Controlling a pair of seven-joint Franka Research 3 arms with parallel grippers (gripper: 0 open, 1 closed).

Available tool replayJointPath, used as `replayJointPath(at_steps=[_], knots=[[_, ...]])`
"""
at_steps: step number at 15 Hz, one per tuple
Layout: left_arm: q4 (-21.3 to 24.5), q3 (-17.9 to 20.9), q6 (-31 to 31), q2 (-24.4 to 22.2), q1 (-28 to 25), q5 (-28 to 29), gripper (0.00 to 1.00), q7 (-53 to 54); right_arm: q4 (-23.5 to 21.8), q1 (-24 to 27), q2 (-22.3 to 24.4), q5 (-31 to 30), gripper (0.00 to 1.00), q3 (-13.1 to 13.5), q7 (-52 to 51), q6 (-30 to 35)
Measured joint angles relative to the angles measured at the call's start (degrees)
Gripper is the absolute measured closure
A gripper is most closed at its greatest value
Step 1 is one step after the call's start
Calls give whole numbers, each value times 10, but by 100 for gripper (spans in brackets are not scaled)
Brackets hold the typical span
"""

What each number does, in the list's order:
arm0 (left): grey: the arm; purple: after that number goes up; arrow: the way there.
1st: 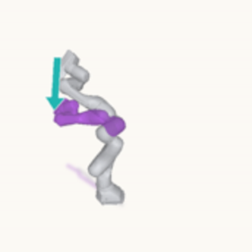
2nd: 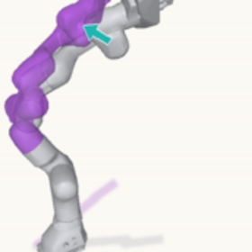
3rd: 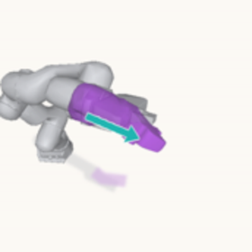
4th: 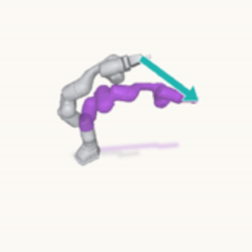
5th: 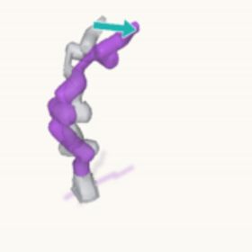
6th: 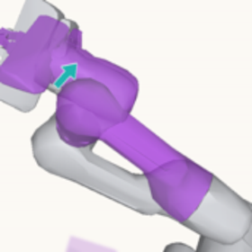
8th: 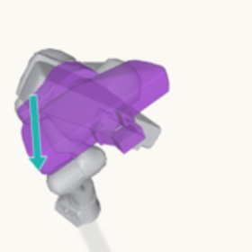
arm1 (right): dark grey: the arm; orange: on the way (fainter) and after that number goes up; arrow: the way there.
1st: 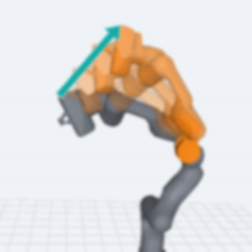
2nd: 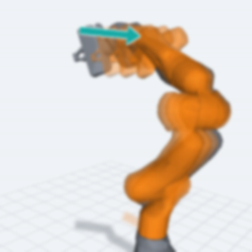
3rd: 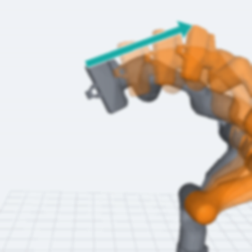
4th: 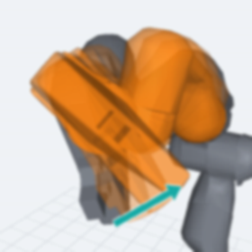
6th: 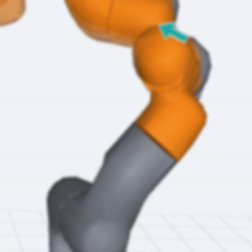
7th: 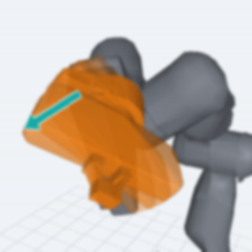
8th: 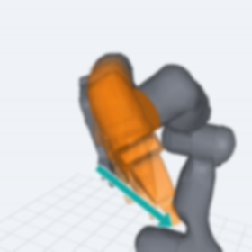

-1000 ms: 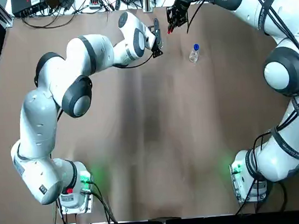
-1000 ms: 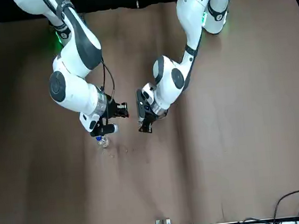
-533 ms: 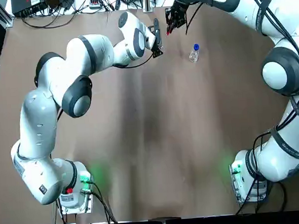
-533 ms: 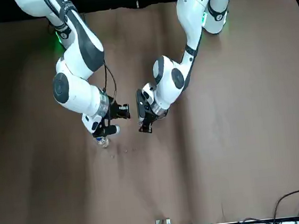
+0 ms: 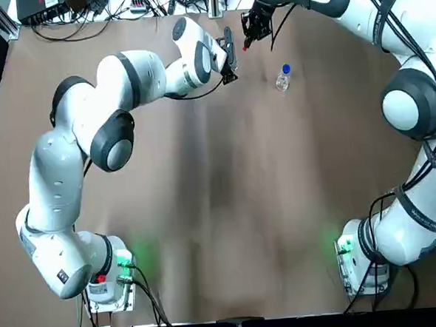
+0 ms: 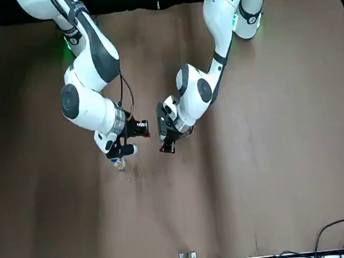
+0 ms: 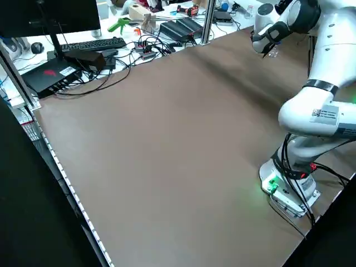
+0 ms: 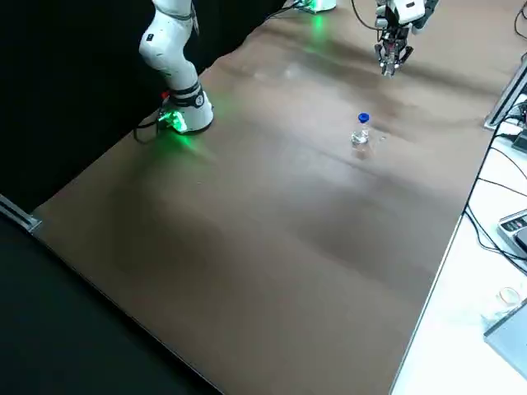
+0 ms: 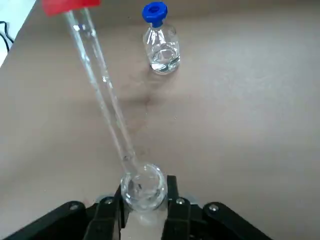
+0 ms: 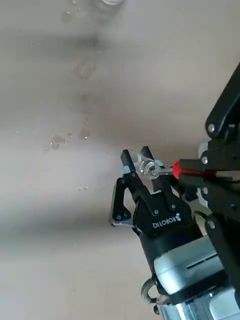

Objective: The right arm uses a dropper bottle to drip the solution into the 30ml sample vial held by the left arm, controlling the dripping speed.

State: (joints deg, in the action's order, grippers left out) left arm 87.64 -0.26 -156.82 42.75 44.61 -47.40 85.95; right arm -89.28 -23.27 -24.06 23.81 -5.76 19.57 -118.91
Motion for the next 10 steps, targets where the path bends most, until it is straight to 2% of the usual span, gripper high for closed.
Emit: replayJointPath(at_steps=[7, 10], knots=[[0, 0, 0, 0, 0, 0, 69, 0, 1, 0, 0, 0, 94, 5, -1, 3], [0, 1, 0, 0, 0, 0, 69, -1, 6, 1, 3, -16, 94, 11, -3, 26]])
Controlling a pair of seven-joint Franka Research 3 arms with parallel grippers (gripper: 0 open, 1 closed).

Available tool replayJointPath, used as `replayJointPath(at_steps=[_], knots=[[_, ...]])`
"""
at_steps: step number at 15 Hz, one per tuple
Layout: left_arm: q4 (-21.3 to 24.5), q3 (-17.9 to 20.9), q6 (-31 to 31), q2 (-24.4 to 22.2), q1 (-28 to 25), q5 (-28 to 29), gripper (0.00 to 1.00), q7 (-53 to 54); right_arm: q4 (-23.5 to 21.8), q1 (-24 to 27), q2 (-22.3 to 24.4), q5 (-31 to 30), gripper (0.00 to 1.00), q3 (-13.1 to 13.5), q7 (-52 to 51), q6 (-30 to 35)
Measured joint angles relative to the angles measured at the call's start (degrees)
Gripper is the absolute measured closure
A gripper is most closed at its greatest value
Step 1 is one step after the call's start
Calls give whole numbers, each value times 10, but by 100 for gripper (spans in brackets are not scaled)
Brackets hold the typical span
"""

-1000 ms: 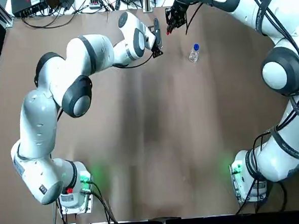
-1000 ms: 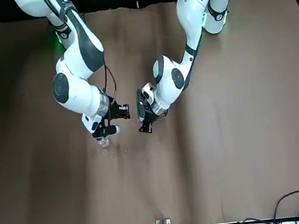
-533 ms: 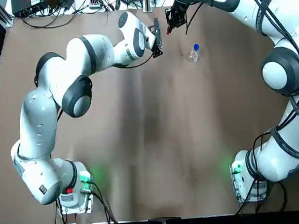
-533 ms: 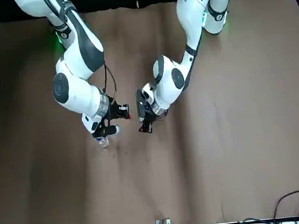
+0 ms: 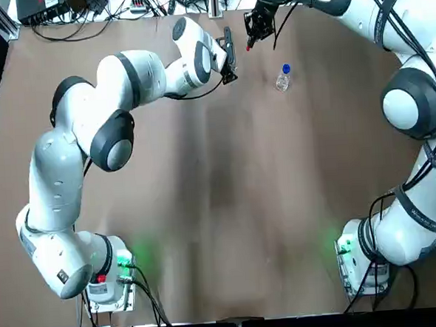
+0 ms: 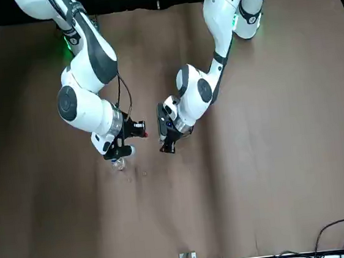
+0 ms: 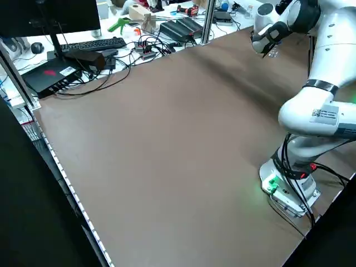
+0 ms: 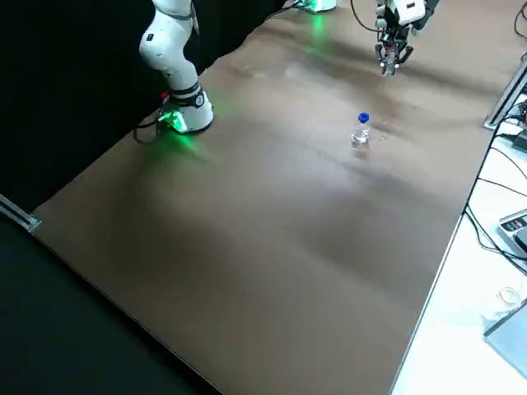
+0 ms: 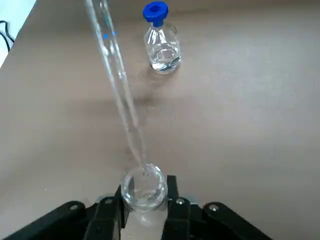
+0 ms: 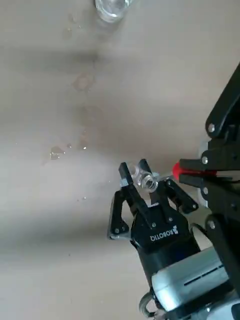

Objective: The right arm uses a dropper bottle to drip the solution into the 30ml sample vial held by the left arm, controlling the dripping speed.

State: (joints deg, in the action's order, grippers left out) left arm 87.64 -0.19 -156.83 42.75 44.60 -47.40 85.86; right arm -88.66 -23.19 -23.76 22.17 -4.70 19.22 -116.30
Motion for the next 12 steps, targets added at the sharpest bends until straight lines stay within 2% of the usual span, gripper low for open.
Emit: replayJointPath(at_steps=[7, 12], knots=[[1, 2, -1, 1, -14, -1, 69, -15, 5, 8, 26, -2, 94, 3, 0, 21], [2, 3, 2, 3, -64, -1, 69, -15, 5, 33, 43, -11, 94, 6, -4, 69]])
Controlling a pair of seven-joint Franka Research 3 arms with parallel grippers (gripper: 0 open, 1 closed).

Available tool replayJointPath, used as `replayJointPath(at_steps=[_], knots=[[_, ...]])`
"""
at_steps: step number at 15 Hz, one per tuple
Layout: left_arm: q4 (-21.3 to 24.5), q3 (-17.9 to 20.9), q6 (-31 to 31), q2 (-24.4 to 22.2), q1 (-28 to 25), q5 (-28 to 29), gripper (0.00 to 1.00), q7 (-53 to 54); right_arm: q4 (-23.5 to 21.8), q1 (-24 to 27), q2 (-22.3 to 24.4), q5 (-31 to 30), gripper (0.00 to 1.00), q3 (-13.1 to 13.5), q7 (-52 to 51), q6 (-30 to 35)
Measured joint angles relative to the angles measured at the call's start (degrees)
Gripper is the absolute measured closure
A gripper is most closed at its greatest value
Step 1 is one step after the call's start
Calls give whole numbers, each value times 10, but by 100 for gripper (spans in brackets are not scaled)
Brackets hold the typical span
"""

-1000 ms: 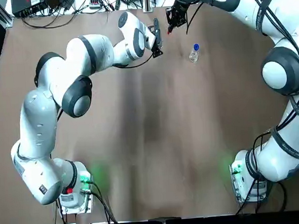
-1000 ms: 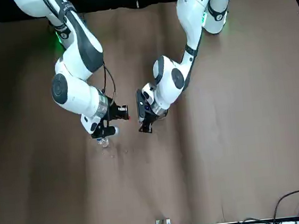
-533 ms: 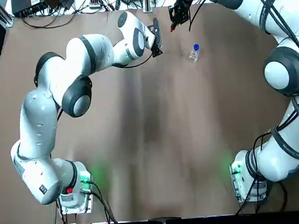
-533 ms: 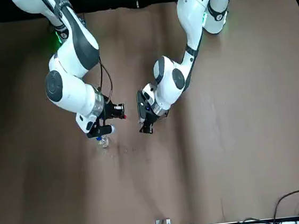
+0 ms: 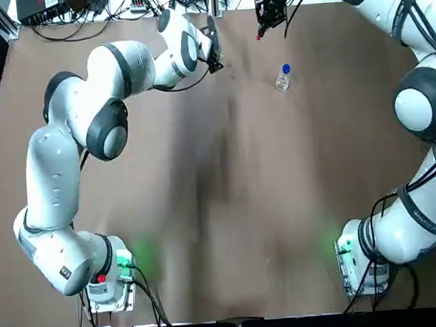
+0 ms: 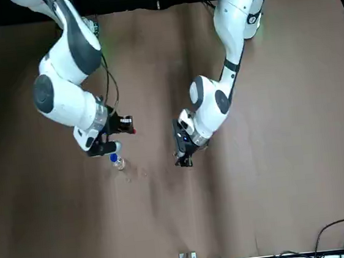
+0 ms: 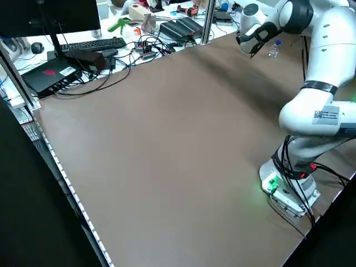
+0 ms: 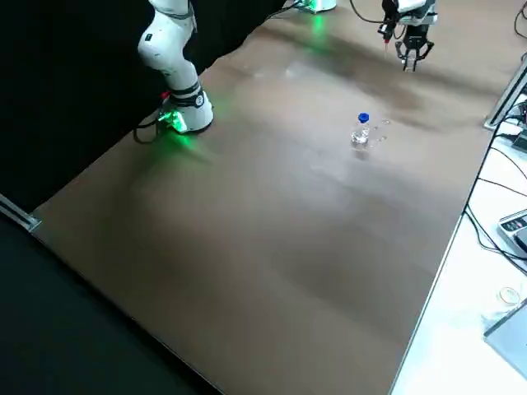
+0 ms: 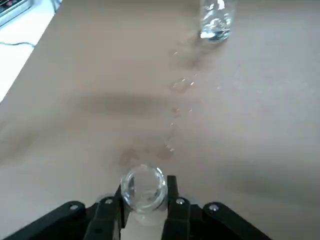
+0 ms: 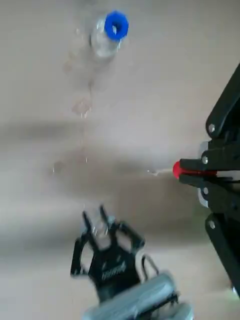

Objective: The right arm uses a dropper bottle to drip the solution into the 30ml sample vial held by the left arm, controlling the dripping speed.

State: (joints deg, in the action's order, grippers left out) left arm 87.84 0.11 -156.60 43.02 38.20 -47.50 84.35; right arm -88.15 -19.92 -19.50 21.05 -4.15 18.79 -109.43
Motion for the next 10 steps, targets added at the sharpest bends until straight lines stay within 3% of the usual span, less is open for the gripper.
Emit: replayJointPath(at_steps=[5, 9, 10], knots=[[4, -38, 34, 5, -76, 0, 69, 1, 1, 67, 12, -32, 94, 2, -44, 88], [4, -49, 109, 8, -149, 0, 69, 46, 1, 100, 12, -55, 94, 3, -45, 109], [4, -65, 141, 8, -193, 0, 69, 76, 0, 109, 12, -85, 94, 3, -46, 111]])
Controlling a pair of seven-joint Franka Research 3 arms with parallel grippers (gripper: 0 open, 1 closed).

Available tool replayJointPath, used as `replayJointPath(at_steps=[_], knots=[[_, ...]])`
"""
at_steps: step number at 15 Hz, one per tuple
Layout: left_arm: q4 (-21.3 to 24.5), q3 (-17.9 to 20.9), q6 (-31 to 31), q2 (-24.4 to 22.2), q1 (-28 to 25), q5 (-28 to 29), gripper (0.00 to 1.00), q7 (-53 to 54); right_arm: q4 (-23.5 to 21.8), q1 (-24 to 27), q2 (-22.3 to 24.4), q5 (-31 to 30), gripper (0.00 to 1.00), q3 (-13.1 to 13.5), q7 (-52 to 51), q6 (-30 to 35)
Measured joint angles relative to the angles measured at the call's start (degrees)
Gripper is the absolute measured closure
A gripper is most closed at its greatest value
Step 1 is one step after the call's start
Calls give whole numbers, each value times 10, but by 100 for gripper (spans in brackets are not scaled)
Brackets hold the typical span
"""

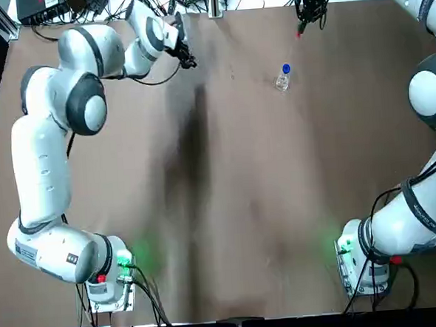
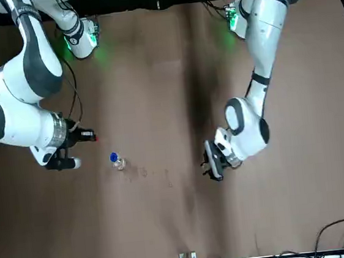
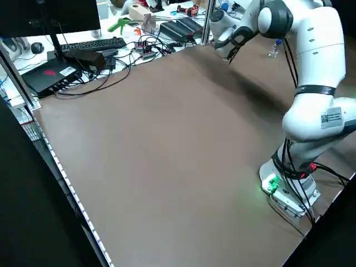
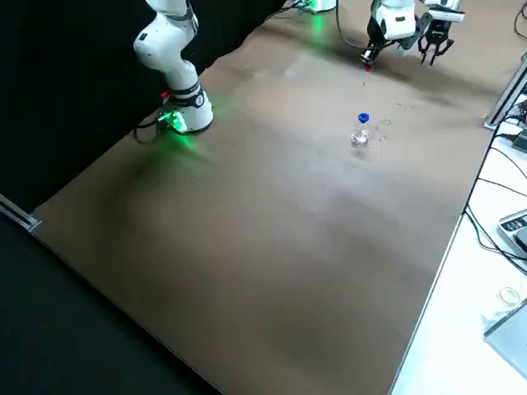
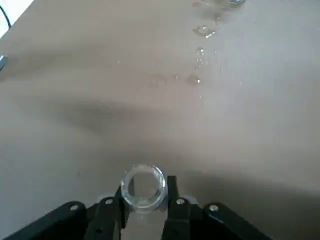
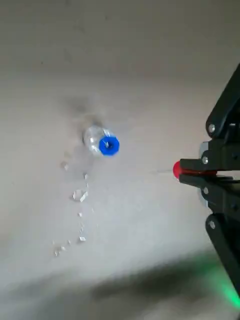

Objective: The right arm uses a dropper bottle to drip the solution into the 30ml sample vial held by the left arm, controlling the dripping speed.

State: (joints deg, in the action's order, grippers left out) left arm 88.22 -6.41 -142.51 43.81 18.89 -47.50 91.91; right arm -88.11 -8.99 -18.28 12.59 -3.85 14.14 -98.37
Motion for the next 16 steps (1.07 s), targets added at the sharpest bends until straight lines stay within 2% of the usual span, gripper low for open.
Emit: replayJointPath(at_steps=[3, 9, 16], knots=[[0, -12, 49, 2, -56, 0, 69, 42, -1, 0, -1, -54, 94, 0, 2, -1], [0, -14, 116, 12, -152, 0, 69, 123, -6, -1, -10, -61, 94, -3, 7, -36], [1, -14, 120, 36, -193, 0, 69, 183, -11, -22, -56, -70, 94, -6, 26, -103]])
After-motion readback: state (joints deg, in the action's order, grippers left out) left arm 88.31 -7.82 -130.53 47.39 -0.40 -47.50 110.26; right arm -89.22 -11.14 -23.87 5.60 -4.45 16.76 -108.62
